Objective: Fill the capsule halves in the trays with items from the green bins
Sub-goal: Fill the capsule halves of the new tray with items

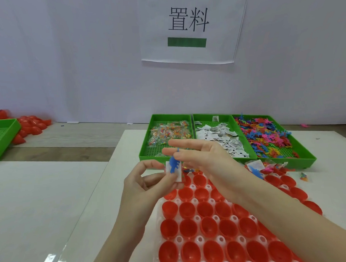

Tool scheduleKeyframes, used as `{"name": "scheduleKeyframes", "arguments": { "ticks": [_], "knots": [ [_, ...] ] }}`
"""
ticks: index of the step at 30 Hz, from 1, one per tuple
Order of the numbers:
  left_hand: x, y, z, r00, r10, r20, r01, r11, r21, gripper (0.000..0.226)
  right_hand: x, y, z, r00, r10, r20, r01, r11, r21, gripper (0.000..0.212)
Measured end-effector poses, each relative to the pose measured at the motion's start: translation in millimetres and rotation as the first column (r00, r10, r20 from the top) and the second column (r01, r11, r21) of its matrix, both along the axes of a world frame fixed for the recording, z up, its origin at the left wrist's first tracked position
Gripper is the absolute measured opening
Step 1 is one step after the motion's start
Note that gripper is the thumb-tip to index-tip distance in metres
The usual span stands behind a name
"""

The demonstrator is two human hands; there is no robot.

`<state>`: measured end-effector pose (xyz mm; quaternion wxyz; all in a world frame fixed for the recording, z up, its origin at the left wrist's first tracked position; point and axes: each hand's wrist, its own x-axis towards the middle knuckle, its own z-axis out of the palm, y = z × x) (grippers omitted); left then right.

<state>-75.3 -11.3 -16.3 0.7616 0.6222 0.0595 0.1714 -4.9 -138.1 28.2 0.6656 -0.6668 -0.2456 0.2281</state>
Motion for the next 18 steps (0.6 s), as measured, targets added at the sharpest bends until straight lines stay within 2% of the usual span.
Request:
{"name": "scheduleKeyframes", "arguments": {
  "ticks": [7, 12, 16, 18],
  "knots": [
    [-1, 10, -2, 0.995, -0.1, 0.016, 0.099, 0.994, 0.043, 0.02, 5, -3, -6, 0.997, 0.031, -0.066, -0.03, 0.999, 0.012, 0.03],
    [0, 9, -4, 0.997, -0.074, 0.036, 0.07, 0.994, 0.088, 0.018, 1, 2, -9, 1.0, -0.009, -0.008, 0.008, 0.998, -0.064, 0.033],
    [1, 3, -6, 0.996, 0.051, 0.078, -0.055, 0.997, 0.046, 0.02, 1, 9, -11, 0.986, -0.161, 0.047, 0.166, 0.974, -0.157, 0.038],
    [2, -1, -6, 0.983, 0.158, 0.096, -0.16, 0.987, 0.011, 0.022, -3, 14, -14, 0.979, -0.182, 0.088, 0.196, 0.964, -0.178, 0.027]
  ]
}}
